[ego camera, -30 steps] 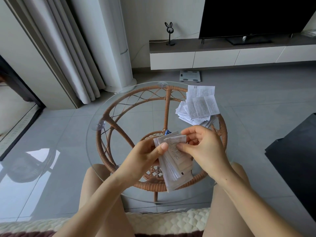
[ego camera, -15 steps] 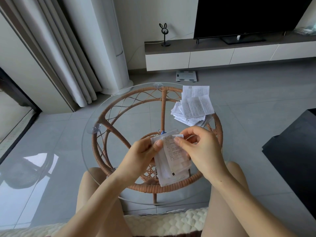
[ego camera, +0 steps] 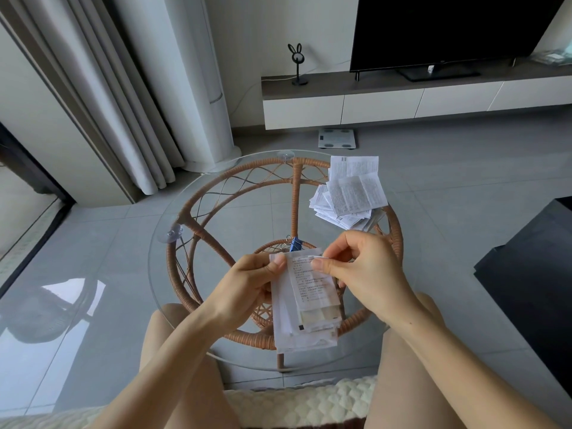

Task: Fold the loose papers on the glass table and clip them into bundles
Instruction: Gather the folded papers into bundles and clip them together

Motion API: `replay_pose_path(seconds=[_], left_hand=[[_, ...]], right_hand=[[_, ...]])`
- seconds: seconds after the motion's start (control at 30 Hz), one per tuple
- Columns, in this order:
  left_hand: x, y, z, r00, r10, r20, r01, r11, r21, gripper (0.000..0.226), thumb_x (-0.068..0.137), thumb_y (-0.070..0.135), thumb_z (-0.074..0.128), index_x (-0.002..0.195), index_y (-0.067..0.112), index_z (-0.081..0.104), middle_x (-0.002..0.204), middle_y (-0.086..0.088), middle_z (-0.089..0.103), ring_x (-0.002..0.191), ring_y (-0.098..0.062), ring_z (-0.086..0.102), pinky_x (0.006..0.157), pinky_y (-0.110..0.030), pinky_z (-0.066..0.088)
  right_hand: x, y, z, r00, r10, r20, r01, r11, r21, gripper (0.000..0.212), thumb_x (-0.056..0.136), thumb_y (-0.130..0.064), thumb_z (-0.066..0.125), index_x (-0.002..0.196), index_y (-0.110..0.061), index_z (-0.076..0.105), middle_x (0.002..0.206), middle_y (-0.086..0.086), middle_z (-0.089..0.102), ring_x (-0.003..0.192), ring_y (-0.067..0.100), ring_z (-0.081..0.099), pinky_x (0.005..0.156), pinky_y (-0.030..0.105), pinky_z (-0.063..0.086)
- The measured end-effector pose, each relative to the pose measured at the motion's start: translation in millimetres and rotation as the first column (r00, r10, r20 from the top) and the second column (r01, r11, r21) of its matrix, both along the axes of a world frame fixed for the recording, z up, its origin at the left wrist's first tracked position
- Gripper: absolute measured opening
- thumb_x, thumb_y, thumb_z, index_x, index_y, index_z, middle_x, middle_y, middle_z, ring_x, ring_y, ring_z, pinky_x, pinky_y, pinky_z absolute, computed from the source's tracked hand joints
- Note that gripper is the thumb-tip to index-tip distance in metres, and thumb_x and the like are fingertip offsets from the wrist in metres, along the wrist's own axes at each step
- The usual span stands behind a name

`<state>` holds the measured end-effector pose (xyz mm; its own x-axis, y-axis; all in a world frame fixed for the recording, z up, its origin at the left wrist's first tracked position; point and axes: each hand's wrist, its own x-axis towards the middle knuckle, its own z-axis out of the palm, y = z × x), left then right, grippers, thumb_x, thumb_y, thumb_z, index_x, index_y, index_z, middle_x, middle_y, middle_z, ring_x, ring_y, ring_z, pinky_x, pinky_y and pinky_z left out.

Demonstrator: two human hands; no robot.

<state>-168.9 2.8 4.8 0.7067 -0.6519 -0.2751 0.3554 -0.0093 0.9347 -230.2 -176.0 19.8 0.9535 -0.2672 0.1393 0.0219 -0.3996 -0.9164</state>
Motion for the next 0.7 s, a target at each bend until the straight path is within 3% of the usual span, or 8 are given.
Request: replay_pose_path(seconds=[0.13,0.27,0.33,0.4,0.5,0.63,0.7], left_hand=[[-0.7,0.6,-3.8,1.000,-0.003,-0.024,0.002,1.000,-0.017,0.039,0.086,0.030,0.047,0.103,-0.002,0.062,0.092,-0.014,0.071,0.081,-0.023,0.069,0.064,-0.028,0.058],[-0.2,-0.8,-8.8,0.998,0.050,-0.026,-0.051,0.999,-0.005,0.041,0.089,0.034,0.054,0.103,-0.004,0.060,0.098,-0.019,0.067,0.091,-0.031,0.064,0.078,-0.035,0.055],[1.0,-1.2,-11.0,0.998,0.053,-0.037,-0.053,0.998,-0.020,0.047,0.089,0.035,0.056,0.107,-0.008,0.058,0.101,-0.021,0.067,0.092,-0.032,0.064,0.077,-0.035,0.055],[1.1,-2.0,-11.6,0.998,0.028,-0.052,-0.030,0.999,-0.038,0.049,0.087,0.035,0.057,0.110,-0.008,0.059,0.100,-0.020,0.068,0.090,-0.029,0.066,0.074,-0.032,0.057],[0.6,-2.5,-11.1,0.998,-0.003,-0.064,0.001,1.000,-0.031,0.045,0.091,0.038,0.056,0.110,-0.002,0.063,0.098,-0.016,0.070,0.088,-0.026,0.068,0.069,-0.029,0.057],[10.4,-1.4,-1.0,0.949,-0.225,0.219,0.169,0.954,0.248,0.050,0.063,0.043,0.076,0.085,-0.001,0.067,0.075,-0.006,0.062,0.071,-0.022,0.056,0.060,-0.024,0.042],[13.6,-2.1,-0.4,0.890,-0.326,0.319,0.202,0.908,0.367,0.032,0.066,0.034,0.082,0.077,0.008,0.068,0.068,0.001,0.061,0.066,-0.016,0.053,0.057,-0.023,0.037]], right_hand=[[2.4,0.0,-2.3,0.996,0.013,-0.088,-0.006,0.998,0.070,0.022,0.071,-0.017,0.082,0.064,-0.022,0.062,0.058,-0.006,0.064,0.049,0.001,0.055,0.052,0.017,0.043],[6.6,0.0,-6.7,0.981,0.002,-0.195,0.021,0.993,0.114,0.021,0.073,-0.018,0.080,0.069,-0.020,0.060,0.075,-0.003,0.068,0.071,0.011,0.064,0.060,0.024,0.047],[8.9,0.6,-8.1,0.969,0.062,-0.241,0.003,0.966,0.260,0.022,0.075,-0.011,0.078,0.077,-0.018,0.058,0.085,0.001,0.069,0.080,0.016,0.066,0.063,0.025,0.050],[9.9,0.7,-6.7,0.964,0.104,-0.244,-0.007,0.929,0.369,0.028,0.075,-0.001,0.075,0.087,-0.017,0.056,0.082,0.000,0.069,0.078,0.015,0.067,0.063,0.025,0.052],[9.9,0.3,-5.5,0.971,0.112,-0.210,-0.037,0.943,0.332,0.038,0.072,0.005,0.076,0.093,-0.019,0.056,0.077,0.000,0.068,0.079,0.019,0.068,0.073,0.032,0.057],[10.9,6.0,-4.3,0.962,0.187,-0.198,-0.144,0.966,0.212,0.041,0.067,0.006,0.079,0.090,-0.018,0.056,0.074,0.002,0.063,0.067,0.016,0.058,0.068,0.028,0.052],[11.7,9.9,-5.4,0.958,0.209,-0.194,-0.173,0.967,0.189,0.041,0.066,0.006,0.079,0.090,-0.018,0.056,0.073,0.003,0.062,0.064,0.014,0.055,0.065,0.027,0.050]])
